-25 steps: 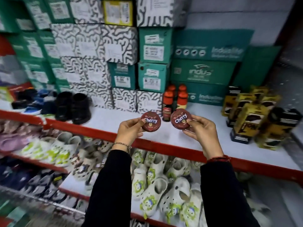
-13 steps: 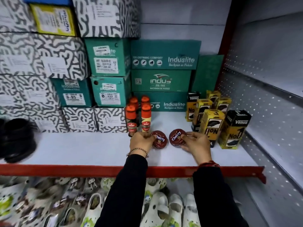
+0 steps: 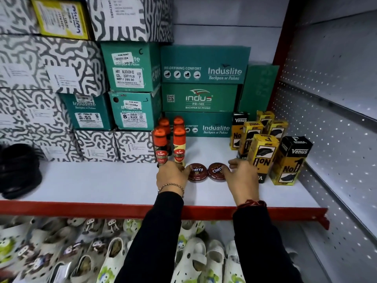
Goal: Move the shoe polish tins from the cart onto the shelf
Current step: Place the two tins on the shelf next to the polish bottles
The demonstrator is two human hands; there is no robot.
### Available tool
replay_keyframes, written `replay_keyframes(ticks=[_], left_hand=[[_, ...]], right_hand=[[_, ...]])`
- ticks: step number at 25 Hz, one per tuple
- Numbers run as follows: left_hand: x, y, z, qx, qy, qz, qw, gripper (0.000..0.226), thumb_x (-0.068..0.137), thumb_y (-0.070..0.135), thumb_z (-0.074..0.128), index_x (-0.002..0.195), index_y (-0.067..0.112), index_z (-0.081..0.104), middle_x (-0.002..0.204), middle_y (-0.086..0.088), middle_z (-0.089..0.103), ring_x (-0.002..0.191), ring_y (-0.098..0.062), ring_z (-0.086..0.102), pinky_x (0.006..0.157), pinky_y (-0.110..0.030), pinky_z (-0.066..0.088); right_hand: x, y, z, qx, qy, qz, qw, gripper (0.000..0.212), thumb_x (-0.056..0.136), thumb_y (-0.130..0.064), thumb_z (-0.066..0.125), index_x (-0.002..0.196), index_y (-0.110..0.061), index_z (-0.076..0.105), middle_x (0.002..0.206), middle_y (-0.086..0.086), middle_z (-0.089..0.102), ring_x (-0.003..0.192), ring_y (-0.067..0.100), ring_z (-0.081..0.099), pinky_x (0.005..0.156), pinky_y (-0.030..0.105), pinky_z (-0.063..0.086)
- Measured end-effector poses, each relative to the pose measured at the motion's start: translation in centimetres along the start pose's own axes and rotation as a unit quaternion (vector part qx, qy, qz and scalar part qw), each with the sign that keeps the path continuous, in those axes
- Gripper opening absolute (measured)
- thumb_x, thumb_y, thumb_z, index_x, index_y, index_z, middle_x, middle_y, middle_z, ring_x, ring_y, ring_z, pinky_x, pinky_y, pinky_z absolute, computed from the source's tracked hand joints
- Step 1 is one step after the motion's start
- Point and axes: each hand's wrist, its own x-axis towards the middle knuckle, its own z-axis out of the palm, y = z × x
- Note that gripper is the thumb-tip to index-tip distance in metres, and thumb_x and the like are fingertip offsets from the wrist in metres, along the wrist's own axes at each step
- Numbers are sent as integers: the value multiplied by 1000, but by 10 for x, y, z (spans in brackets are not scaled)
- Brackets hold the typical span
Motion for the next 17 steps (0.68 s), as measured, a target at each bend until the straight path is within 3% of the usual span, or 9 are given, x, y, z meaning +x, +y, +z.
replay_keyframes(ticks=[5,8,11,14,17], left_hand=[[-17,-8,-23,-14,129,112,985,30,88,44,56,103,26,74,105,-4,74,99,-28,66,82,-33,52],[-28,-19,-43,61,183,164,967,38,92,44,43,120,28,64,126,1,65,117,-23,58,97,-37,43],[-46,-34,-68,113,201,172,958,53,97,45,32,143,23,46,156,2,40,149,-20,28,124,-43,17],[-65,-56,-93,154,225,153,950,59,98,44,28,151,17,32,163,2,23,154,-18,9,126,-43,1],[-89,-87,-117,171,257,108,945,59,99,44,28,152,17,31,163,2,23,154,-19,6,126,-45,2]], right_hand=[[-10,-23,-3,53,-56,-125,989,29,91,-31,58,114,-17,69,110,7,71,84,19,69,83,38,58],[-23,-41,-1,58,-80,-195,976,38,96,-35,49,129,-17,59,132,5,60,116,21,61,100,38,51],[-42,-63,7,28,-134,-273,952,56,99,-42,41,149,-19,35,160,0,33,151,19,23,124,37,20],[-64,-84,23,15,-141,-335,932,64,99,-45,38,155,-19,22,167,-3,14,156,18,-1,125,36,-2],[-93,-104,42,30,-171,-374,911,64,99,-45,38,155,-16,23,167,0,14,156,20,-1,127,43,3]])
